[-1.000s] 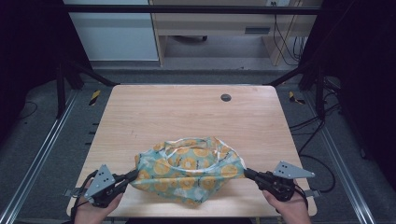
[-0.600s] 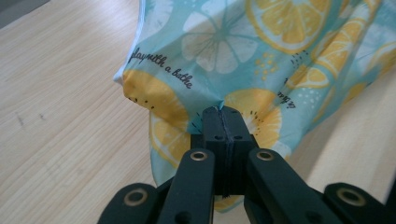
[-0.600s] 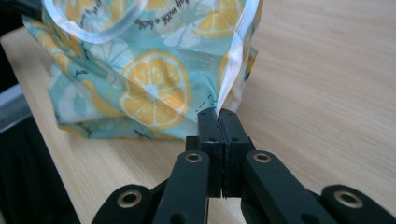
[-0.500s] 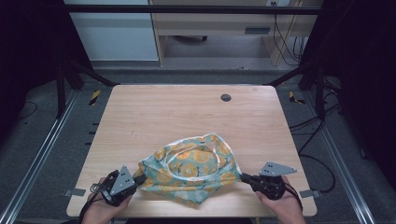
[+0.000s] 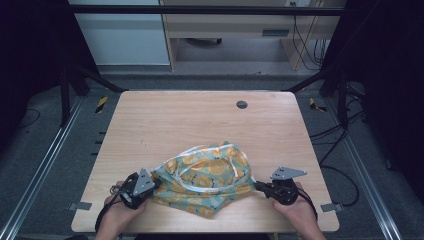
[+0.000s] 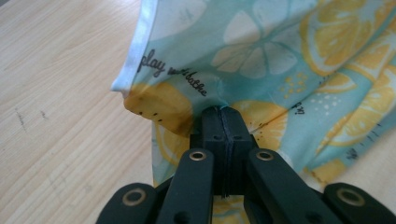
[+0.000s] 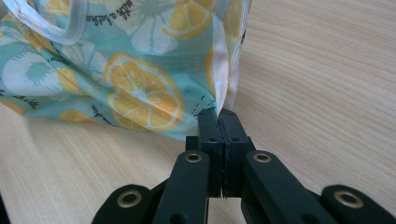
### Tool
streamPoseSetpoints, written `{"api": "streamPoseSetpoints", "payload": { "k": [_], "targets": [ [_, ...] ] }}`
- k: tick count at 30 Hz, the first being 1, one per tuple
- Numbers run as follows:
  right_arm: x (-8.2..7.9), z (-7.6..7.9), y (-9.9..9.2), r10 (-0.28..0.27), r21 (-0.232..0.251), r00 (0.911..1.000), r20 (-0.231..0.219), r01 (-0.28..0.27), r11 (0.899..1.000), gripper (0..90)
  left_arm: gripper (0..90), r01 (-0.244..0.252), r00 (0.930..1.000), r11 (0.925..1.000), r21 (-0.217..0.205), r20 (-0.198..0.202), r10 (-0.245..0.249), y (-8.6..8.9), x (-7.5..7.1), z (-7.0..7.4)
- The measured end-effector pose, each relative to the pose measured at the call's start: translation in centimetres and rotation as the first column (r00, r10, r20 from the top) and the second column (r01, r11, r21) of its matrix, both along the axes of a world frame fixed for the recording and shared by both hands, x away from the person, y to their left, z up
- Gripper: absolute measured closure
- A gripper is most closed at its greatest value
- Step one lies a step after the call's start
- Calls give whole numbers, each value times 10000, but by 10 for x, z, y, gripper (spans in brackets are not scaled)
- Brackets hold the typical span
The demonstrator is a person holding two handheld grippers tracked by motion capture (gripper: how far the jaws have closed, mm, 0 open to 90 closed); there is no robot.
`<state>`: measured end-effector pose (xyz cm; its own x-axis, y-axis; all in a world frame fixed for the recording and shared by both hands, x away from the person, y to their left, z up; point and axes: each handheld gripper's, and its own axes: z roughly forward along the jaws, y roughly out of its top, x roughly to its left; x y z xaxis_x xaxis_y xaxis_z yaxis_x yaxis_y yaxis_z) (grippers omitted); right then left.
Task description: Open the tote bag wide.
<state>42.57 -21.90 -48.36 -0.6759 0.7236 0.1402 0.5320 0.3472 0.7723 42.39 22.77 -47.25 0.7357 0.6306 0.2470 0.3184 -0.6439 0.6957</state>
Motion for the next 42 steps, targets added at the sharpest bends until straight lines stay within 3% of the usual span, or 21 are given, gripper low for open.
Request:
{"api": "streamPoseSetpoints", "payload": {
  "k": [4,5,18,21,22,25,28,30,31,32,35,36,40,42],
  "targets": [
    [5,-1,1,-110,-3,9999,-60,110,9999,896,900,-161,9996,9993,-331,-235,153,-1,9,-2],
    [7,-1,1,-183,29,9998,-75,183,9998,896,900,-337,9990,9974,-637,-305,318,-2,13,-4],
    [15,-5,3,-312,-59,9992,-259,310,9995,894,890,-490,9981,9977,-478,-396,471,-8,20,-8],
    [15,-4,1,-315,112,9993,-217,318,9994,878,847,-647,9971,9944,-838,-462,610,-8,19,-7],
    [14,-3,0,-475,250,9987,-166,479,9985,805,738,-839,9960,9927,-863,-368,810,-8,17,-5],
    [10,0,-3,-807,414,9967,62,804,9959,625,575,-1072,9942,9882,-1096,-149,1062,-8,11,0],
    [3,5,-5,-1154,286,9924,433,1143,9930,416,374,-1253,9921,9852,-1171,-76,1252,-8,6,3],
    [-4,9,-6,-1282,280,9893,695,1265,9916,317,268,-1429,9892,9765,-1612,95,1464,-4,-4,10],
    [-6,12,-6,-1236,333,9885,868,1212,9921,277,222,-1429,9892,9765,-1612,95,1464,-4,-4,10],
    [-8,15,-6,-1163,353,9877,1044,1132,9929,245,186,-1519,9870,9689,-1952,218,1591,1,-11,17],
    [-11,27,-2,-1033,582,9856,1338,962,9937,193,142,-1682,9812,9472,-2731,464,1876,7,-17,30],
    [-11,33,-1,-984,636,9847,1438,900,9939,187,143,-1618,9808,9448,-2851,588,1857,7,-18,36],
    [-3,49,8,-836,957,9836,1600,689,9930,189,153,-1379,9840,9443,-2988,669,1649,0,-15,51],
    [15,61,23,-636,918,9838,1677,486,9946,222,163,-796,9922,9556,-2837,698,1033,-16,-7,65]
  ]
}}
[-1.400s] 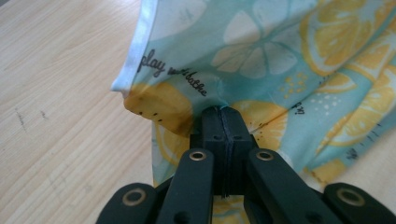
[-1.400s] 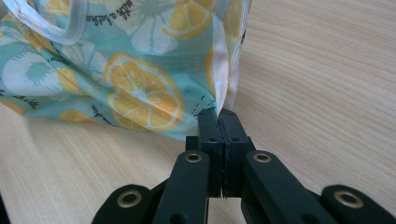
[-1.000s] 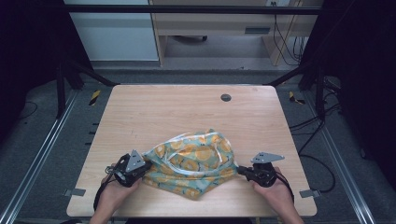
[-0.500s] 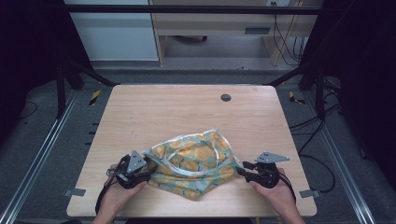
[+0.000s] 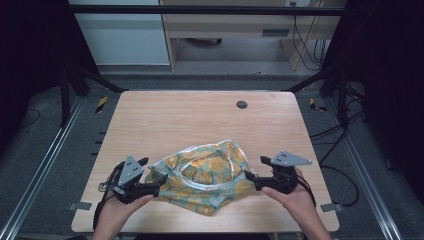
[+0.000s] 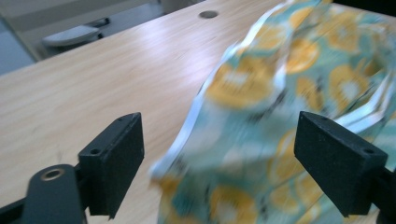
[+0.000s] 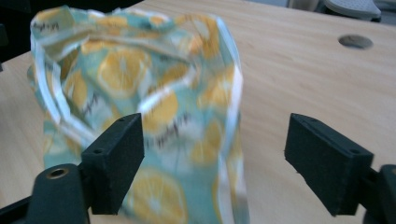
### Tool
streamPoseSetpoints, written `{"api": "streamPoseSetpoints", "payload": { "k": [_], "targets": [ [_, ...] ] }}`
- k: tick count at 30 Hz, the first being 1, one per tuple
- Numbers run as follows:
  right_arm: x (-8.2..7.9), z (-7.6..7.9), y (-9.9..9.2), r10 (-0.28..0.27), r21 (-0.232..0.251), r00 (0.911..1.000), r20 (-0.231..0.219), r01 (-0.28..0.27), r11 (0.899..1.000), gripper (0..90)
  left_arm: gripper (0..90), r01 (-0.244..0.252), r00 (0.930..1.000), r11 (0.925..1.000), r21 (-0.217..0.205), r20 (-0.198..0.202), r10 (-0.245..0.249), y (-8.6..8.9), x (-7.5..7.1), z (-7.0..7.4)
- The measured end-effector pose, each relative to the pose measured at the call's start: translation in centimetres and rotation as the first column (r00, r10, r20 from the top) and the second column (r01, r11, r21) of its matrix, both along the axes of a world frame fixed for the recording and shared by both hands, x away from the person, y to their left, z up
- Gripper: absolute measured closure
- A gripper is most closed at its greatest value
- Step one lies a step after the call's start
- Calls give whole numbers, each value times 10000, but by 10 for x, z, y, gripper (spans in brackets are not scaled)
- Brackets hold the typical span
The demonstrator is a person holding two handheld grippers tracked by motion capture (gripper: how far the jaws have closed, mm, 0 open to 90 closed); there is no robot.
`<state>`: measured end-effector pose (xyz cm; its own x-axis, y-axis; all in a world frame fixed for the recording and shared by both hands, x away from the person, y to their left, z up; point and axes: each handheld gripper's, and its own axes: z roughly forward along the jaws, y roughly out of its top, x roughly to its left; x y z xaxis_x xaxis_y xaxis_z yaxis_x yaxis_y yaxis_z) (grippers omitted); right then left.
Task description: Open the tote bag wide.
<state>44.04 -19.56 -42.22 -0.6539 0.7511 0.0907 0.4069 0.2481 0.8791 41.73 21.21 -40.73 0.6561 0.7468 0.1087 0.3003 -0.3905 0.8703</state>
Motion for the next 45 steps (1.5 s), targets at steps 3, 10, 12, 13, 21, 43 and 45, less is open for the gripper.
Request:
{"api": "streamPoseSetpoints", "payload": {
  "k": [3,10,12,13,21,43,45],
  "targets": [
    [15,6,12,70,-29,10000,29,-70,10000,252,172,297,9995,9990,325,-90,-294,-14,8,6],
    [59,10,52,644,-437,9979,-82,-647,9969,588,294,635,9951,9944,840,-808,-567,-37,42,-1],
    [61,10,54,757,-440,9970,-167,-764,9961,697,325,606,9948,9943,878,-869,-529,-39,43,-3],
    [61,12,56,729,-438,9973,-58,-731,9964,862,457,479,9971,9916,1202,-646,-404,-39,43,-5],
    [24,37,55,1351,190,9875,812,-1371,9904,900,813,290,9996,9964,800,-76,-285,-34,30,0],
    [50,10,55,628,-577,9950,773,-584,9966,883,898,1520,9860,9883,-158,713,-1505,-27,-7,22],
    [36,16,55,769,-657,9919,1013,-704,9953,895,899,1772,9812,9842,-15,778,-1766,-25,-13,19]
  ]
}}
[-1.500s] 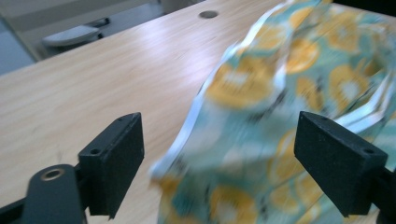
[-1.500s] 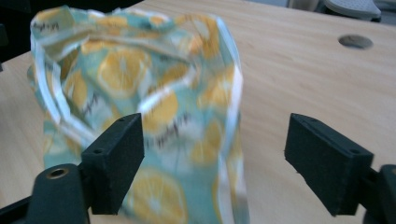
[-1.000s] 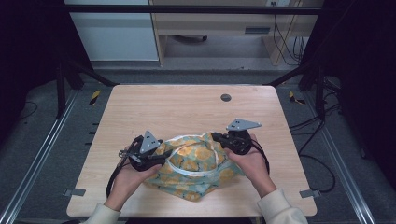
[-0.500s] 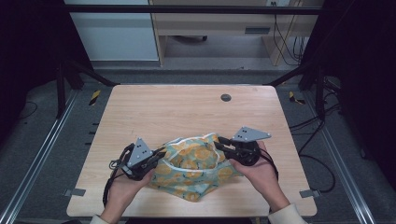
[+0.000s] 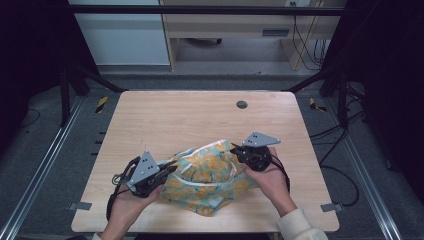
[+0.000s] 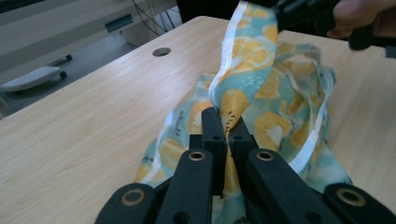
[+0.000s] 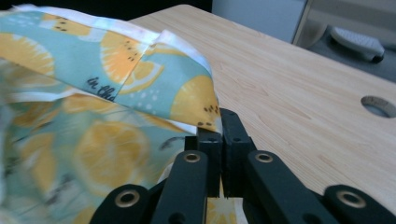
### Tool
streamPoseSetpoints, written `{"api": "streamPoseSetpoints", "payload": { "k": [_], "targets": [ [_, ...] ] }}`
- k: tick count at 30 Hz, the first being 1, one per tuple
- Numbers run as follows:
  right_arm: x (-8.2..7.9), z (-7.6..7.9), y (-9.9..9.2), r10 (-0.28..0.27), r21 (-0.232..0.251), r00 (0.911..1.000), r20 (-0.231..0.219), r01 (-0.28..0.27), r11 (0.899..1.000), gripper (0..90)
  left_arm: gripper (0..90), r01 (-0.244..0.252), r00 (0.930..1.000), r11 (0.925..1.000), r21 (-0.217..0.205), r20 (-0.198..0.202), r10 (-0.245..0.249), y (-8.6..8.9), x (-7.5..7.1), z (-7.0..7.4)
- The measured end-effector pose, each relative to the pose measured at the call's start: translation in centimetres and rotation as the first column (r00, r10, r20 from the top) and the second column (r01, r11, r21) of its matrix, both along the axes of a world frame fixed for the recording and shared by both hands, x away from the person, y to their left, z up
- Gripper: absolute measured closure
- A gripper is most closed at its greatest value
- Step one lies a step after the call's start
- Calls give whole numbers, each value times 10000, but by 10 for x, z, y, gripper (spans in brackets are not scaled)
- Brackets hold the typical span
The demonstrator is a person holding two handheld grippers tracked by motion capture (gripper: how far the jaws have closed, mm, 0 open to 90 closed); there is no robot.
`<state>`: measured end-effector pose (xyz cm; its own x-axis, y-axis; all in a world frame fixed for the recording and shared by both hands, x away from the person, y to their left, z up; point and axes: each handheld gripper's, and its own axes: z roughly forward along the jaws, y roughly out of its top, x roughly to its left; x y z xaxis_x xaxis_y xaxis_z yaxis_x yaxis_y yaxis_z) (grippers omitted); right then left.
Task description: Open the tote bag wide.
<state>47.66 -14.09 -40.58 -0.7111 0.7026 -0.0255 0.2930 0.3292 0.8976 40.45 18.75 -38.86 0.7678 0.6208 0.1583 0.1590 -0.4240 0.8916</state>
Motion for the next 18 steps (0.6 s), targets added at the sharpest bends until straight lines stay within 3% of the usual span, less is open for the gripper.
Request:
{"api": "streamPoseSetpoints", "payload": {
  "k": [6,7,8,11,12,13,16,18],
  "targets": [
    [-56,2,-13,675,519,9970,372,-694,9962,895,900,461,9988,9986,243,-195,-456,8,-16,-22],
    [-56,2,-13,675,519,9970,372,-694,9962,895,899,461,9988,9986,243,-195,-456,8,-16,-22],
    [-71,-5,-13,937,417,9953,255,-947,9946,895,898,505,9984,9979,414,-270,-494,9,-21,-31],
    [-83,-14,-12,1209,297,9927,23,-1209,9922,895,893,621,9975,9956,702,-382,-596,10,-24,-40],
    [-92,-24,-9,1490,132,9886,-223,-1488,9888,895,883,726,9964,9907,1151,-529,-669,12,-28,-51],
    [-95,-29,-8,1589,11,9866,-355,-1590,9873,894,869,738,9960,9882,1342,-605,-662,14,-28,-57],
    [-100,-44,-5,1945,-203,9775,-814,-1967,9802,893,767,713,9930,9862,1492,-1044,-560,20,-28,-70],
    [-102,-49,-3,2078,-376,9724,-1064,-2128,9764,891,679,563,9929,9865,1538,-1120,-392,21,-28,-73]
  ]
}}
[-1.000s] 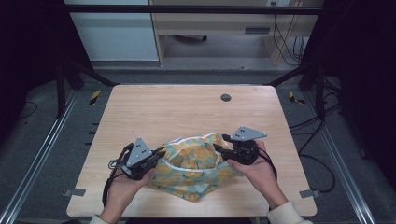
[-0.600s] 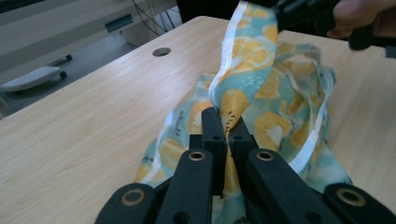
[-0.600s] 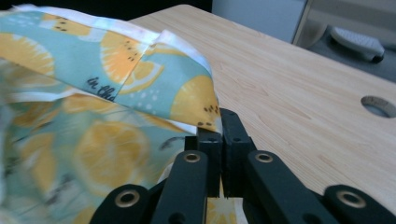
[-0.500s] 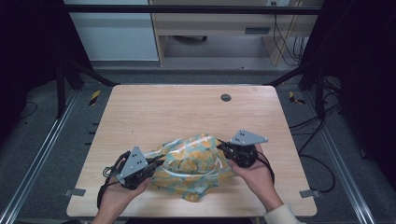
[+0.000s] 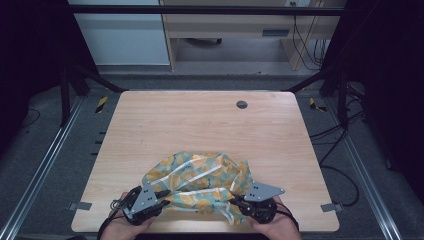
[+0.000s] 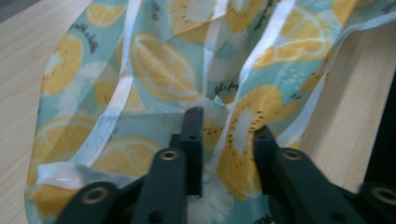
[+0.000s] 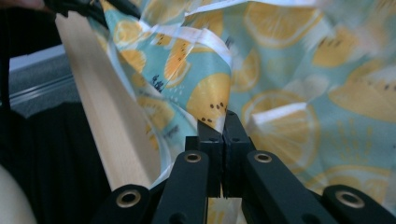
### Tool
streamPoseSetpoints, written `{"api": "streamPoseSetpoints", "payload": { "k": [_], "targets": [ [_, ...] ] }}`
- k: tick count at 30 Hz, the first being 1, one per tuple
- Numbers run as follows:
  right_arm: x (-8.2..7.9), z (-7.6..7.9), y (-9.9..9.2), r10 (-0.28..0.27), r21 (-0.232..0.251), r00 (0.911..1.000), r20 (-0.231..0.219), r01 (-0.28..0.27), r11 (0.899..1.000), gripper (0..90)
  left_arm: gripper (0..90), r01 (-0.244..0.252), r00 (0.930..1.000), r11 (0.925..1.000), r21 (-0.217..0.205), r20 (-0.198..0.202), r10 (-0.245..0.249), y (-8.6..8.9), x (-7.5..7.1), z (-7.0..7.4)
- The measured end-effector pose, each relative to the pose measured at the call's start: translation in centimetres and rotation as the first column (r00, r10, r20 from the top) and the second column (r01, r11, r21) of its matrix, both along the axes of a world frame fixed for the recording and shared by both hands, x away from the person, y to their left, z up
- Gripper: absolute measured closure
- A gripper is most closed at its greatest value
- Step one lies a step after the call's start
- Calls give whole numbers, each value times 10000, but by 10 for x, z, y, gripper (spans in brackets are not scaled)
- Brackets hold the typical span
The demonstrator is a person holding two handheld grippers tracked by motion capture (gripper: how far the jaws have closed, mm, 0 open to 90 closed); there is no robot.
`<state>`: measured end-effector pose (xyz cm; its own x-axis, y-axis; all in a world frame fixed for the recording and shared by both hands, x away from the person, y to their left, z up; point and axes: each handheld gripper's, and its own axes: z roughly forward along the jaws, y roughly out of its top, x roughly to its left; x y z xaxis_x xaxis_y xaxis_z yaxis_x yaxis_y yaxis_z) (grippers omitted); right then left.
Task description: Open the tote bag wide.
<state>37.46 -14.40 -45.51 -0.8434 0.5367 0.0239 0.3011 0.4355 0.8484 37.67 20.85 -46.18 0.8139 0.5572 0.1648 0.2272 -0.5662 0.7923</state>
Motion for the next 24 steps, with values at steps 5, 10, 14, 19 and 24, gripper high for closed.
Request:
{"api": "streamPoseSetpoints", "payload": {
  "k": [5,10,14,19,24],
  "targets": [
    [-1,-4,3,156,-263,9996,-248,-163,9995,886,503,128,9999,9991,-404,42,-127,-1,-2,5],
    [2,-6,3,128,-299,9983,-568,-145,9994,834,439,387,9992,9974,-613,-83,-393,-2,-7,9],
    [3,-3,0,-69,-282,9973,-727,48,9996,628,464,344,9987,9979,-545,-348,-363,-1,-6,4],
    [3,9,-6,-265,-261,9965,-795,245,9994,429,539,541,9979,9985,-119,-345,-545,-6,-7,0],
    [7,25,-14,-272,23,9978,-606,274,9996,364,653,561,9981,9984,99,-279,-558,-3,-5,-2]
  ]
}}
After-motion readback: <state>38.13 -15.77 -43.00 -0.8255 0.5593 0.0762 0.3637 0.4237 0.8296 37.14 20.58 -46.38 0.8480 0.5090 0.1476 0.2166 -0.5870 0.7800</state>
